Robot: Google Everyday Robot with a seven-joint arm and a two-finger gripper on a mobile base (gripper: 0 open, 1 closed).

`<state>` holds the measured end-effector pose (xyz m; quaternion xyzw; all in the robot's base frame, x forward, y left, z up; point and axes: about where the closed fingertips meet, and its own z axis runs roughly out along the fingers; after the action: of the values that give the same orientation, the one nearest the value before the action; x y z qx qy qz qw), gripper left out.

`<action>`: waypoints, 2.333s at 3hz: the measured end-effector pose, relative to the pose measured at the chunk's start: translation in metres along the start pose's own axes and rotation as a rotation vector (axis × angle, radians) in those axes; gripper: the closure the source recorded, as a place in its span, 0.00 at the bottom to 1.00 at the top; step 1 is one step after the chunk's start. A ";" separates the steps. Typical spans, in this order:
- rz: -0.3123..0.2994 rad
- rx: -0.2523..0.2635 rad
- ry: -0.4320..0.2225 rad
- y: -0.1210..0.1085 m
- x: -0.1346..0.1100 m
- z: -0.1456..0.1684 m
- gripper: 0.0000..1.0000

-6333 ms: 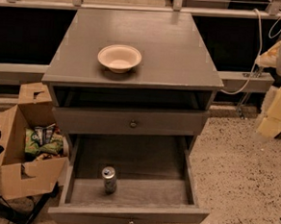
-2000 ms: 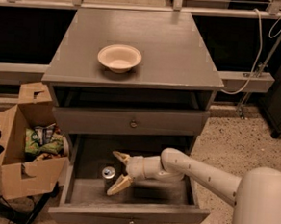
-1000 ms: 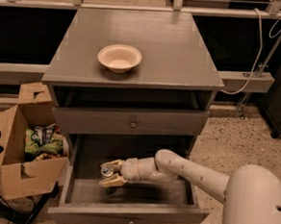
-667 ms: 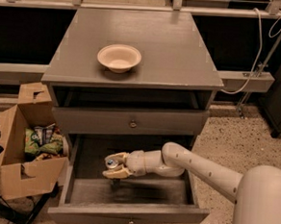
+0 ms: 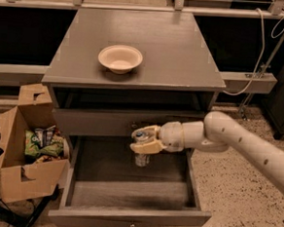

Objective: Pick redbull can from middle drawer and place on counter

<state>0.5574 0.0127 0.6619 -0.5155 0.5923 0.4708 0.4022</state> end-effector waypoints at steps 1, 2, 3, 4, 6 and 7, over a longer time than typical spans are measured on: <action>0.005 0.011 -0.017 -0.013 -0.140 -0.064 1.00; 0.047 0.015 -0.039 -0.043 -0.212 -0.069 1.00; 0.087 0.093 -0.076 -0.091 -0.279 -0.058 1.00; 0.056 0.326 -0.128 -0.165 -0.361 -0.068 1.00; -0.018 0.541 -0.165 -0.233 -0.388 -0.067 1.00; -0.014 0.580 -0.158 -0.264 -0.363 -0.031 1.00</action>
Offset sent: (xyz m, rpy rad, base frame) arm 0.1759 -0.0466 0.3846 0.1211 -0.1040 -0.1662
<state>0.8714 0.0603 0.9807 -0.3447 0.6654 0.3179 0.5809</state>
